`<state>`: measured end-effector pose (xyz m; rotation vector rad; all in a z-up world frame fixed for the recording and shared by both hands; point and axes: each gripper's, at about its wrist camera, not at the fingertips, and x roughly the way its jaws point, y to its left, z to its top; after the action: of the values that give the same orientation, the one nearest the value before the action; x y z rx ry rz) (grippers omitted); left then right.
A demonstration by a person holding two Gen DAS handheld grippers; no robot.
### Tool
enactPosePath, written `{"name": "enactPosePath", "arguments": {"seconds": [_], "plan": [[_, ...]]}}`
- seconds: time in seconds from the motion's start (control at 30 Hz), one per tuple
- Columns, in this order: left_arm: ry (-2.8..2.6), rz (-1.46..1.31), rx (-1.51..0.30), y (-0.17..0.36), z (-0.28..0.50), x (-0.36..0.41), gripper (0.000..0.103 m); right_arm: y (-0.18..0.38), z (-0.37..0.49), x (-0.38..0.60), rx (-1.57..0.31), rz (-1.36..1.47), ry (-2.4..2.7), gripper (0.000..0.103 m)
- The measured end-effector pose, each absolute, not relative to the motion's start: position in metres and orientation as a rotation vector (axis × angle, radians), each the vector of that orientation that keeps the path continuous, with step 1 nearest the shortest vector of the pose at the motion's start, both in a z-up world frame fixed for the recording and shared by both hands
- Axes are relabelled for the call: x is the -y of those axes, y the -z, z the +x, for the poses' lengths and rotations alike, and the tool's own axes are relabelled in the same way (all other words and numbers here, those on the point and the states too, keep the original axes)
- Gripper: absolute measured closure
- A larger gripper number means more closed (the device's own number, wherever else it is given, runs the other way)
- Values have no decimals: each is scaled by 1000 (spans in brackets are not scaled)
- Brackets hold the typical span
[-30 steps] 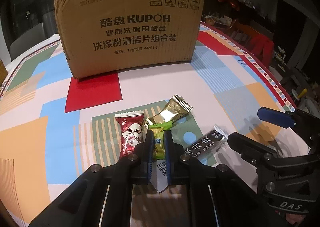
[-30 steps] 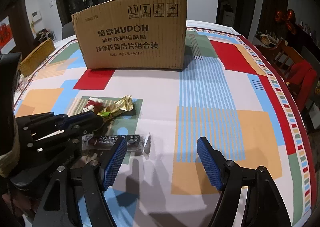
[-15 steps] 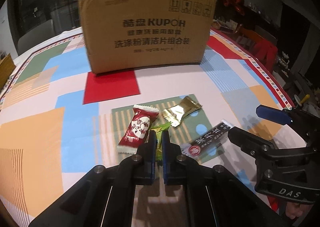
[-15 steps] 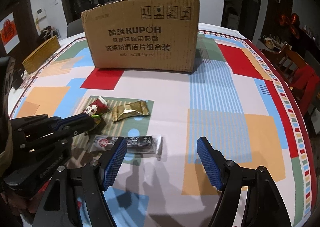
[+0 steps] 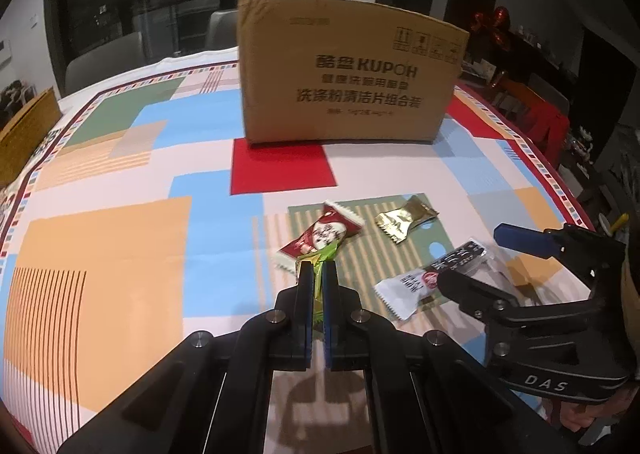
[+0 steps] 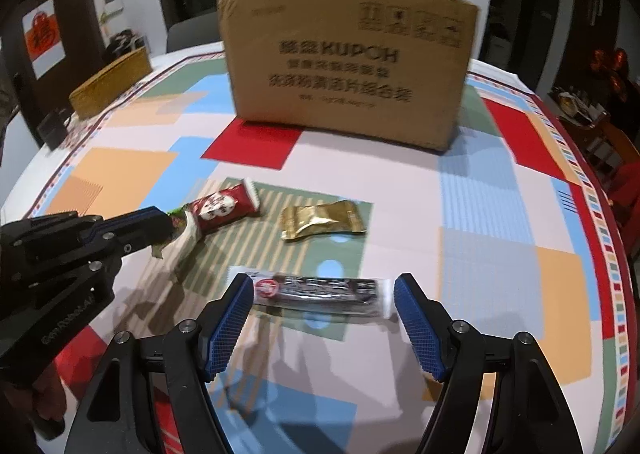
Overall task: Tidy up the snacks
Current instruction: 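Grasp the dark fruit-roll bar with the right tool while the left holds the green candy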
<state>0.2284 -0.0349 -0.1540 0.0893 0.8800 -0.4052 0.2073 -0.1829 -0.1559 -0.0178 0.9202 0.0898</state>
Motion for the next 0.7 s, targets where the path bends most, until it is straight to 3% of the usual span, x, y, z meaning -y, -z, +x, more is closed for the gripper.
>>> {"name": "enactPosePath", "arguments": {"seconds": [0.17, 0.23, 0.33, 0.7], "plan": [[387, 71, -888, 156, 228, 26, 98, 164, 215, 171, -952, -48, -95, 29], [383, 67, -887, 157, 227, 23, 98, 166, 217, 170, -960, -34, -88, 19], [380, 64, -888, 157, 227, 20, 98, 170, 221, 171, -975, 7, -57, 15], [379, 54, -890, 157, 228, 17, 98, 178, 222, 166, -975, -37, -20, 12]]}}
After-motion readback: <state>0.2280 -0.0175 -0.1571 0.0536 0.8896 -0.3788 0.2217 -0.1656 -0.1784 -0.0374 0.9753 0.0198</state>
